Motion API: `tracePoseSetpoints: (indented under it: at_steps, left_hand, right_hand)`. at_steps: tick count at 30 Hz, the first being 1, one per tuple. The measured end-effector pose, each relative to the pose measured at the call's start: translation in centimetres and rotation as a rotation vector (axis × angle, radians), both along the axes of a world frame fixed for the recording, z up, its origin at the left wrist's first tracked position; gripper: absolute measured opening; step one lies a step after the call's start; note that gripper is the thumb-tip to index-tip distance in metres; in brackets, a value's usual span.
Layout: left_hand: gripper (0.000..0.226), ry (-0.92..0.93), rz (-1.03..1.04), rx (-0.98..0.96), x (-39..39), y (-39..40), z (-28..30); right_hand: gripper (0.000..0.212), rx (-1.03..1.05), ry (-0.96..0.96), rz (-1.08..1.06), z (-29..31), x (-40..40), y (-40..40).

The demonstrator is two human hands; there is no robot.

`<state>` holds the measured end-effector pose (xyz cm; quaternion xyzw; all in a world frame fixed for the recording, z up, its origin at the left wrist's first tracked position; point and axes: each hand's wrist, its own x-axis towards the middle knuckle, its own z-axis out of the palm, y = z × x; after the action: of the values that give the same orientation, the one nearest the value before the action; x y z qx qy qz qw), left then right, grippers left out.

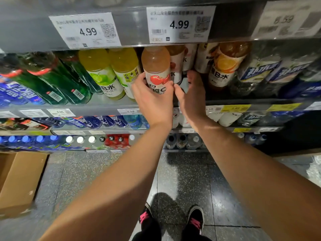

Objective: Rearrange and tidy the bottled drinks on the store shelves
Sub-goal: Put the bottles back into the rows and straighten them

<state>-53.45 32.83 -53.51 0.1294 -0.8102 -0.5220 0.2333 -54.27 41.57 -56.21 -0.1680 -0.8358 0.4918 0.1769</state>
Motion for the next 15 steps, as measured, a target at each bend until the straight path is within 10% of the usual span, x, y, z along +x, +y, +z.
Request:
tracePoseSetpoints:
  at_steps: [15]
  left_hand:
    - [0.06,0.021,0.012,0.004,-0.3,-2.1,-0.4]
  right_hand:
    - [0.078,0.142,-0.009,-0.09,-0.1,-2.8,-1.8]
